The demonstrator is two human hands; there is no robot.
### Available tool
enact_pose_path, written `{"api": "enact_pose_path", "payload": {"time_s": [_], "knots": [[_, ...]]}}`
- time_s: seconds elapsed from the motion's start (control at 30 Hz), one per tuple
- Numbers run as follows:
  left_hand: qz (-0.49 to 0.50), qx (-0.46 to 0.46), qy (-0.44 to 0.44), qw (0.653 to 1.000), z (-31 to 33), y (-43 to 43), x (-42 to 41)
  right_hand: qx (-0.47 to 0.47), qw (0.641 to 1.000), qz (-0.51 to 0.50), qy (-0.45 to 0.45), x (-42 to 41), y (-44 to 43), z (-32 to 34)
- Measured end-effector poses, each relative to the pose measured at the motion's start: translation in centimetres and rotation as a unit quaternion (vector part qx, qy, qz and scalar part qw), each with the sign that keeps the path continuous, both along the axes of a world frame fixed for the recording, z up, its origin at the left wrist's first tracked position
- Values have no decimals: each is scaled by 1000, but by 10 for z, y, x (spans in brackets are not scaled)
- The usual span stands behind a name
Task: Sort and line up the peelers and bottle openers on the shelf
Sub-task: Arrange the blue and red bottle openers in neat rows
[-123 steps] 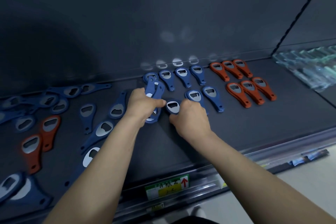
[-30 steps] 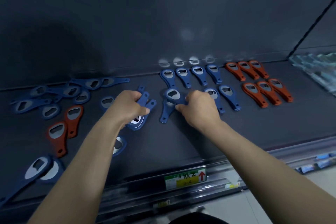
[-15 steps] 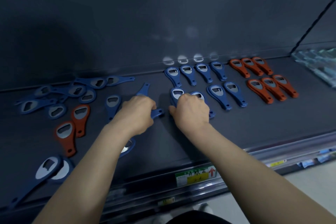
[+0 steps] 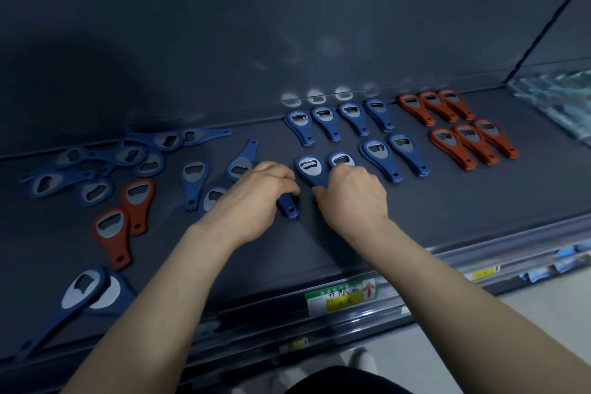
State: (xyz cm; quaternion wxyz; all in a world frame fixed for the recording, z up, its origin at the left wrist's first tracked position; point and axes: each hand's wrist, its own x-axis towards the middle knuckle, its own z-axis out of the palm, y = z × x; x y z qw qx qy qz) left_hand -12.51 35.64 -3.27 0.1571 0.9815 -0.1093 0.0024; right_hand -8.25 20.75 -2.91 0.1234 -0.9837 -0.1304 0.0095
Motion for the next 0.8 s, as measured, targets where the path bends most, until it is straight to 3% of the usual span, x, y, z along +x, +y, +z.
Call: {"api": "enact_pose_path", "payload": {"time_s": [0.07,0.13,0.23,0.33,0.53,0.8], "knots": [[64,-48,-37,996,-3,-1,-7,0,1000,4,-5,-2,-1,-2],[187,-100,-98,972,-5,-6,-14,9,1000,6,-9,-2,-1,-5],[342,-75,-64,935,-4,-22,-15,13,1000,12,-8,1,2,-8],[373,-47,-9,927,-7,-41,-10,20,1000,11,-3,3,1,-10],[390,-70,-50,917,-12,-48,-12,26,999,25,-2,6,-6,-7],[411,-5,-68,909,-14,-60,-8,30,998,50,22,14,-11,-6]]}}
